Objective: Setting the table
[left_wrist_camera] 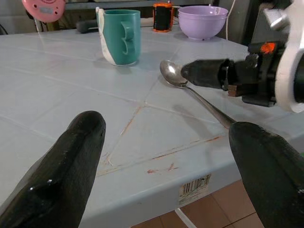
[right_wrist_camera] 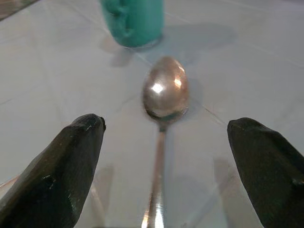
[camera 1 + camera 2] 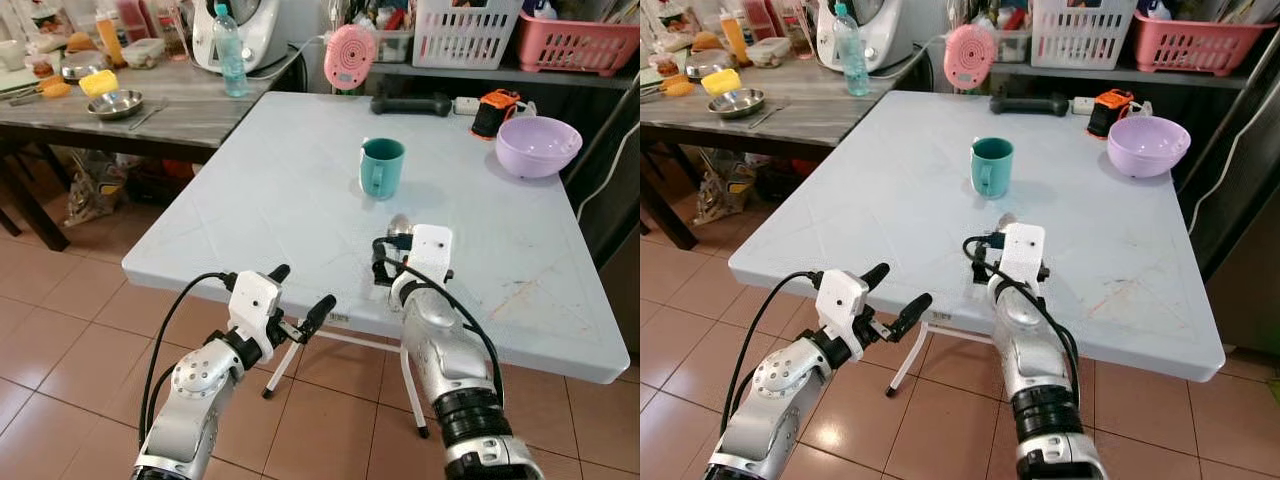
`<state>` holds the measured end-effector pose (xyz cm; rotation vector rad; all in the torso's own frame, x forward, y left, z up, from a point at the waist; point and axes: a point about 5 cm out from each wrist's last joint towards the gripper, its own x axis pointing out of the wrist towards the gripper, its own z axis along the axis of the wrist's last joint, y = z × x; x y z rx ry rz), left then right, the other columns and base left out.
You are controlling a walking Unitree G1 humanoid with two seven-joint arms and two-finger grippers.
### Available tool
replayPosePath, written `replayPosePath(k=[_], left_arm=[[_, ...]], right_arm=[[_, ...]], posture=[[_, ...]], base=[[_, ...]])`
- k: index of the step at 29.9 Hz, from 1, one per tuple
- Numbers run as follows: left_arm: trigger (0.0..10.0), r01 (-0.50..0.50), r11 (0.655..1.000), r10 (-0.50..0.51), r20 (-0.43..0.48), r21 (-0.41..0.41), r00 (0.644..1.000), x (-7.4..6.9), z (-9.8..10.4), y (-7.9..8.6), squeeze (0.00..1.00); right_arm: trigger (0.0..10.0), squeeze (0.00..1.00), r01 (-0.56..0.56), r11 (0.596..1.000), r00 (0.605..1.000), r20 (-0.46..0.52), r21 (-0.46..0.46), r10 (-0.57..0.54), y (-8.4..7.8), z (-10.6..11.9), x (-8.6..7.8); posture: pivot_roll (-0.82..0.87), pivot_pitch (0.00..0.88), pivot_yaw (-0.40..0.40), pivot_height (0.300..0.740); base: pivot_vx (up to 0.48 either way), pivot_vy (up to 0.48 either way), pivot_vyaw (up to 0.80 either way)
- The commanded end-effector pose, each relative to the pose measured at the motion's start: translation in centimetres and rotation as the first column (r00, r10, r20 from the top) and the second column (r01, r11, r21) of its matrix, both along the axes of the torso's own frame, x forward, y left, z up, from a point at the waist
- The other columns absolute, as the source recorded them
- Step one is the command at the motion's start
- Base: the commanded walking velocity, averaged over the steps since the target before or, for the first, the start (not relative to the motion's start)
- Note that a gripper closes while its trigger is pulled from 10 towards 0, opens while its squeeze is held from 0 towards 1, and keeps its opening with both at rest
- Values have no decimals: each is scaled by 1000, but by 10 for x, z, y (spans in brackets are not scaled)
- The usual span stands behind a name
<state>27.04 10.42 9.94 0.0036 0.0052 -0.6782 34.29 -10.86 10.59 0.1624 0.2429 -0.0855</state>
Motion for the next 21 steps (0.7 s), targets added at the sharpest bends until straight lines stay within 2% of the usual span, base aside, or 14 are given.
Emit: replayPosePath(k=[1,5,7,8,9,10,11,21], left_arm=[[10000,8,1000,-8,3,8,1000,-1,2,2,0],[10000,13,1000,-13,0,11,1000,-1,2,2,0],[10000,17,1000,-17,-1,12,1000,-1,2,2,0],[10000,18,1000,-18,-2,13,1000,-1,2,2,0],[10000,20,1000,-20,-2,12,1000,-1,2,1,0],[10000,21,1000,-21,-2,12,1000,-1,2,1,0],[10000,23,1000,-23,-2,11,1000,-1,2,0,0],[10000,49,999,-49,-11,2,999,-4,2,-3,0]], right_arm=[[10000,0,8,1000,1000,-22,30,-7,3,-3,1],[10000,0,-4,999,999,-34,52,6,8,-5,5],[10000,0,-2,995,997,-82,100,10,13,-11,6],[9059,0,0,994,996,-88,106,10,13,-12,7],[4510,0,-6,994,996,-84,105,15,15,-11,7],[4510,0,-10,995,997,-81,103,19,15,-11,7],[0,0,-13,995,997,-79,98,21,17,-11,8],[0,0,14,999,991,-132,39,-8,17,-18,8]], posture=[[-81,15,58,740],[-78,15,59,740],[-80,14,61,740],[-79,16,62,740],[-79,16,61,740],[-79,16,61,740],[-79,17,62,740],[-77,21,61,740]], base=[[0,0,0],[0,0,0],[0,0,0],[0,0,0],[0,0,0],[0,0,0],[0,0,0],[0,0,0]])
